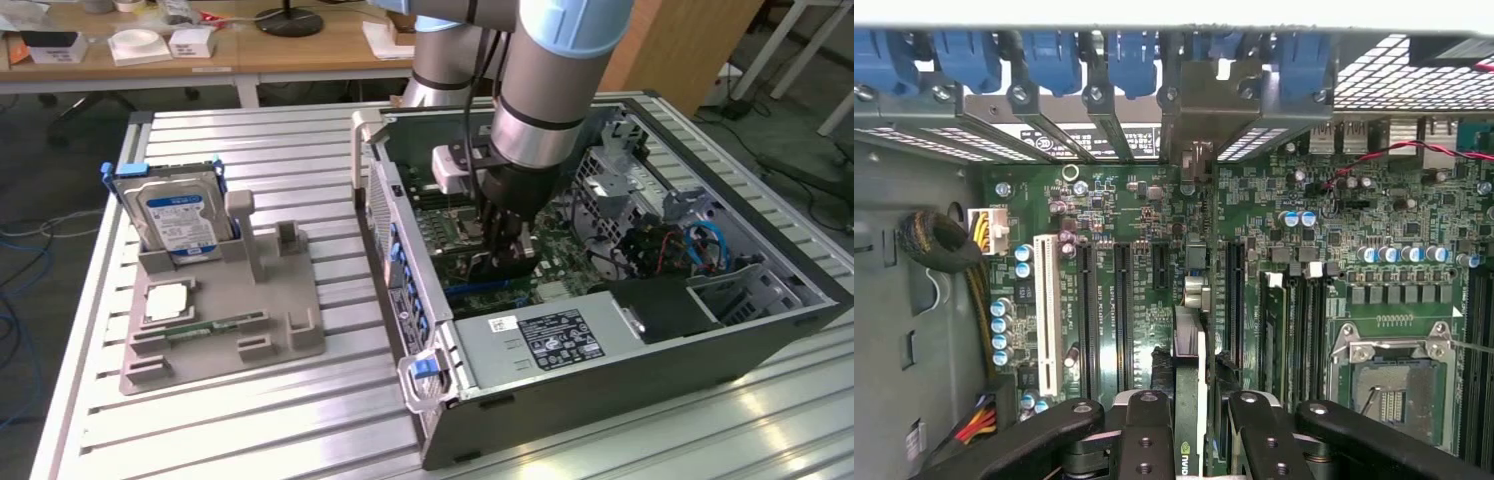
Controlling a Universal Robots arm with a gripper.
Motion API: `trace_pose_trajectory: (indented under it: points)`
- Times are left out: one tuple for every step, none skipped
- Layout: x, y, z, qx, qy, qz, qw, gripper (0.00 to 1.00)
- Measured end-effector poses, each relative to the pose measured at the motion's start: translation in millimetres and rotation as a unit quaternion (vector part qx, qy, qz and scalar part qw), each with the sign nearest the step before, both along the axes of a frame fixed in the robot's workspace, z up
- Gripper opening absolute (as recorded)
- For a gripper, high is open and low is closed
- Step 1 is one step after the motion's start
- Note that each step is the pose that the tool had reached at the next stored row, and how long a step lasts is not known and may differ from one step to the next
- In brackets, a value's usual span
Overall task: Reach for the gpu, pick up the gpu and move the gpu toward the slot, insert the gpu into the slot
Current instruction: 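Insert the gpu into the slot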
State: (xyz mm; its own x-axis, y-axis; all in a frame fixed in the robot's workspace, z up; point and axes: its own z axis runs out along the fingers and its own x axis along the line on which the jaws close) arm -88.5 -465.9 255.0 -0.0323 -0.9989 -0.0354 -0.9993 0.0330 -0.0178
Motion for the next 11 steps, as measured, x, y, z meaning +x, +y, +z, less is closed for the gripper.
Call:
trace_pose_trajectory:
  points:
    - [0.0, 0.0, -0.3, 0.0001, 0.0000, 0.000, 1.0000, 0.26]
    - [0.0, 0.0, -0.5, 0.0001, 0.0001, 0.000, 1.0000, 0.26]
    - [-0.1, 0.0, -0.6, 0.0001, 0.0001, 0.000, 1.0000, 0.26]
    - [0.0, 0.0, -0.6, 0.0001, 0.0001, 0.000, 1.0000, 0.26]
    - [-0.1, 0.0, -0.7, 0.0001, 0.0001, 0.000, 1.0000, 0.26]
    - [0.0, 0.1, -0.7, 0.0001, 0.0001, 0.000, 1.0000, 0.26]
    - [0.0, 0.3, -0.8, 0.0003, 0.0000, 0.000, 1.0000, 0.26]
    - [0.0, 0.6, -0.8, 0.0003, 0.0000, 0.000, 1.0000, 0.26]
    - [0.0, 0.6, -0.7, 0.0002, 0.0001, 0.000, 1.0000, 0.26]
    - [-0.1, 0.6, -0.7, 0.0002, 0.0001, 0.000, 1.0000, 0.26]
    - [0.0, 0.6, -0.7, 0.0001, 0.0001, 0.000, 1.0000, 0.26]
